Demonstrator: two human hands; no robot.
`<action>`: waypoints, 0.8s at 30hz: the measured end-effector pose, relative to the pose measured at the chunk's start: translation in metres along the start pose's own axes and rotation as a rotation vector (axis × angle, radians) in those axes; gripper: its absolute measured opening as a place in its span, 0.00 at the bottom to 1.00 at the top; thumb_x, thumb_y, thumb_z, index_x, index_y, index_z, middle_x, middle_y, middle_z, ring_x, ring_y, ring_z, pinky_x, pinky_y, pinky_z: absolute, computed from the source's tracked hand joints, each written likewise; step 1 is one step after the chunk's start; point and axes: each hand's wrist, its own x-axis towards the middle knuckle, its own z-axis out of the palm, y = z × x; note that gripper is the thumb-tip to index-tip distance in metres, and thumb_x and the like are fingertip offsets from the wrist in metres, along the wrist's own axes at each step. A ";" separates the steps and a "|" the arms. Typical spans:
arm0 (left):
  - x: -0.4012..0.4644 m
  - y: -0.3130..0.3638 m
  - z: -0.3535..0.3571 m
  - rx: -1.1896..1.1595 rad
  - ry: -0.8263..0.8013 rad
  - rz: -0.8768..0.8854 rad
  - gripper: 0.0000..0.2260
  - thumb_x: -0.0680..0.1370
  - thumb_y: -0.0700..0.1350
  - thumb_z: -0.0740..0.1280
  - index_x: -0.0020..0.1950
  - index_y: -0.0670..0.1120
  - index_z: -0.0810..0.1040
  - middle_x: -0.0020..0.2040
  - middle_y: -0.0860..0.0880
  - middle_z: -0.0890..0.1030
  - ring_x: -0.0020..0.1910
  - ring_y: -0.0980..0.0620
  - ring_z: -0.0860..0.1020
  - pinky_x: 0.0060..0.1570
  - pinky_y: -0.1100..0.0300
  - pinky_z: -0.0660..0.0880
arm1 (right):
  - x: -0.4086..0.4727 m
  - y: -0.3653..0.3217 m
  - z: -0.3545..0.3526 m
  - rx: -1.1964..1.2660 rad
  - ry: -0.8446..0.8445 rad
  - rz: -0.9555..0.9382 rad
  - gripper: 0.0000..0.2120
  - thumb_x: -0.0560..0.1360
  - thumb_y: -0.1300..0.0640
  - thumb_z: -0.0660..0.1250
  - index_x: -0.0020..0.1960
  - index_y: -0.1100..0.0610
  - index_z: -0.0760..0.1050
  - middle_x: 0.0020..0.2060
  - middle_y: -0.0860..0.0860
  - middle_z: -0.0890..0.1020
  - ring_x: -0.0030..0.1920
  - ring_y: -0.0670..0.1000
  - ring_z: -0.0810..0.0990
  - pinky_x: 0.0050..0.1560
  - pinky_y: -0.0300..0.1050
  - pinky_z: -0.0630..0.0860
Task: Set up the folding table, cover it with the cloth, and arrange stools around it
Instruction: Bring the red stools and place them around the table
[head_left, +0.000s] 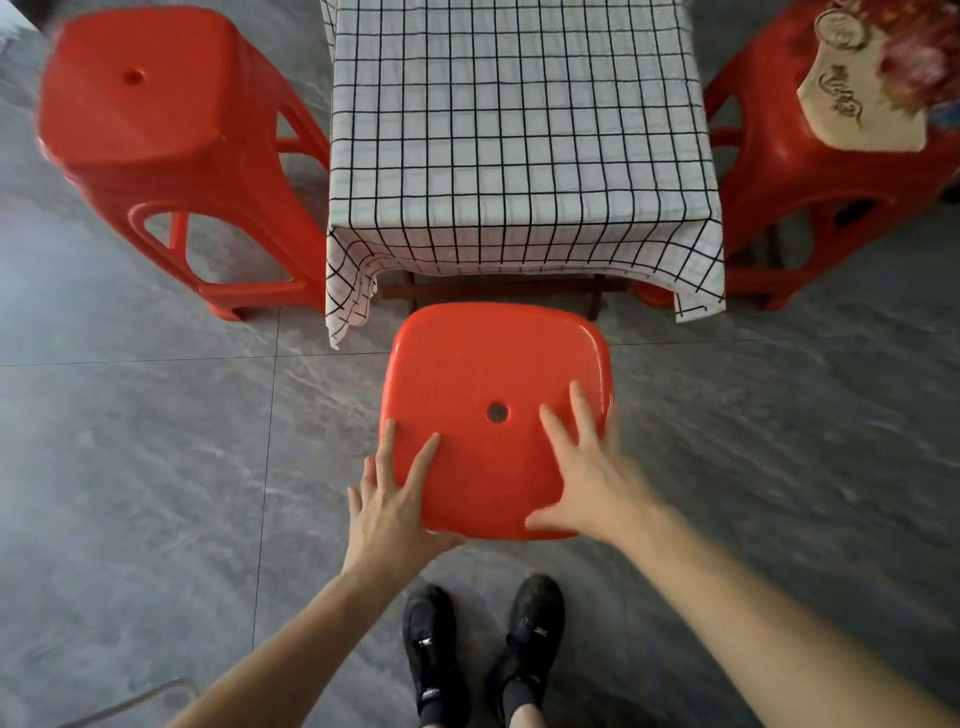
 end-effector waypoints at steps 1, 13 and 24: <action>0.002 0.000 0.000 -0.014 -0.012 0.002 0.58 0.59 0.62 0.79 0.77 0.66 0.41 0.77 0.51 0.31 0.73 0.37 0.58 0.66 0.37 0.67 | -0.006 -0.003 0.012 -0.061 -0.017 -0.015 0.66 0.58 0.30 0.74 0.77 0.48 0.34 0.74 0.53 0.27 0.73 0.72 0.35 0.65 0.66 0.69; 0.030 0.029 -0.006 0.027 -0.113 -0.054 0.62 0.59 0.65 0.78 0.73 0.68 0.31 0.74 0.46 0.24 0.66 0.38 0.63 0.51 0.45 0.79 | 0.008 0.024 0.012 -0.117 0.051 -0.045 0.63 0.63 0.39 0.77 0.77 0.47 0.31 0.74 0.52 0.29 0.73 0.69 0.32 0.61 0.61 0.75; 0.076 0.057 -0.022 0.068 -0.117 -0.074 0.60 0.61 0.63 0.78 0.75 0.67 0.34 0.75 0.44 0.26 0.68 0.35 0.62 0.49 0.46 0.77 | 0.043 0.039 -0.031 -0.102 0.076 0.018 0.66 0.60 0.45 0.81 0.77 0.46 0.34 0.76 0.48 0.32 0.75 0.65 0.33 0.67 0.62 0.68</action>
